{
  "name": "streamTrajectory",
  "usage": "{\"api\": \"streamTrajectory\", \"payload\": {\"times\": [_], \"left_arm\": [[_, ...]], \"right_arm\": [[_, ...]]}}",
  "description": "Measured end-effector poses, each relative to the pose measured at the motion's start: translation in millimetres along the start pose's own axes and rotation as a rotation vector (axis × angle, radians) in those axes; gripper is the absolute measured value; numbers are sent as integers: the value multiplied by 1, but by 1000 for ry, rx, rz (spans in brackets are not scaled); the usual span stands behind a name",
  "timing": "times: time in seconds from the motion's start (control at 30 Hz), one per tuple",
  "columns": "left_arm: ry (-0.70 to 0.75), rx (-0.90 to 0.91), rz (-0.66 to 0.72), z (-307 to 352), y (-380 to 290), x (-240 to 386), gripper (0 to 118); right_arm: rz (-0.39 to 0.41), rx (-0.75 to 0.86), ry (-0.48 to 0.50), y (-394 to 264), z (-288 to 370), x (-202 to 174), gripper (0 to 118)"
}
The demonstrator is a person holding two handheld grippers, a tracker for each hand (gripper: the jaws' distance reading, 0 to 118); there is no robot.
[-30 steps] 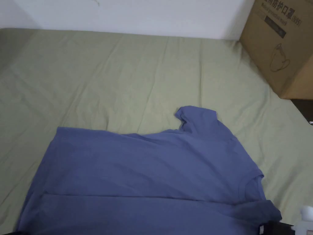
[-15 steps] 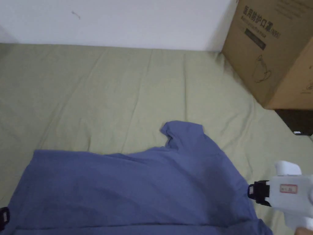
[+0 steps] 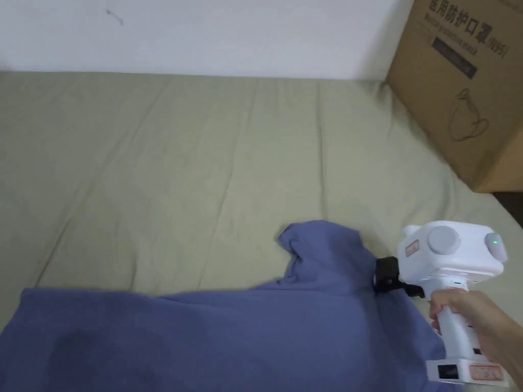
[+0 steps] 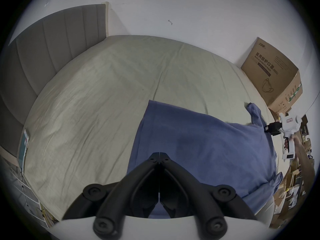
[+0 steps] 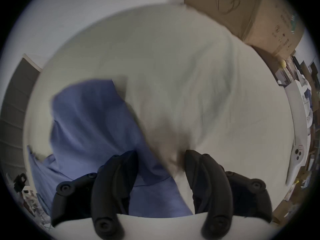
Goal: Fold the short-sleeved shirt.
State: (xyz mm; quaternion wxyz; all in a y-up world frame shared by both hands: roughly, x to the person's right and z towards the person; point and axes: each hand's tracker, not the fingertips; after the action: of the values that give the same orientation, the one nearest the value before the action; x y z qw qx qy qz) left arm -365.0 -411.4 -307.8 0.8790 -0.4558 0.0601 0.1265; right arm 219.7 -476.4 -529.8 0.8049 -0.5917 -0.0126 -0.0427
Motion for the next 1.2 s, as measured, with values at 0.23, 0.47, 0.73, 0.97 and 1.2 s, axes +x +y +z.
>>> {"api": "streamTrajectory", "payload": {"times": [0.23, 0.47, 0.73, 0.97, 1.2], "left_arm": [[29, -7, 4, -31, 37, -7, 59], [44, -74, 49, -118, 93, -1, 99], [69, -74, -56, -124, 83, 24, 0], [-54, 5, -31, -52, 96, 7, 0], [-85, 73, -85, 45, 51, -5, 0]], "right_arm": [[37, 10, -9, -7, 13, -6, 1], [2, 5, 3, -6, 15, -5, 1], [-26, 4, 27, -4, 28, 0, 1], [-100, 96, 145, -11, 85, 20, 1], [-52, 199, 159, -72, 177, 41, 1]]}}
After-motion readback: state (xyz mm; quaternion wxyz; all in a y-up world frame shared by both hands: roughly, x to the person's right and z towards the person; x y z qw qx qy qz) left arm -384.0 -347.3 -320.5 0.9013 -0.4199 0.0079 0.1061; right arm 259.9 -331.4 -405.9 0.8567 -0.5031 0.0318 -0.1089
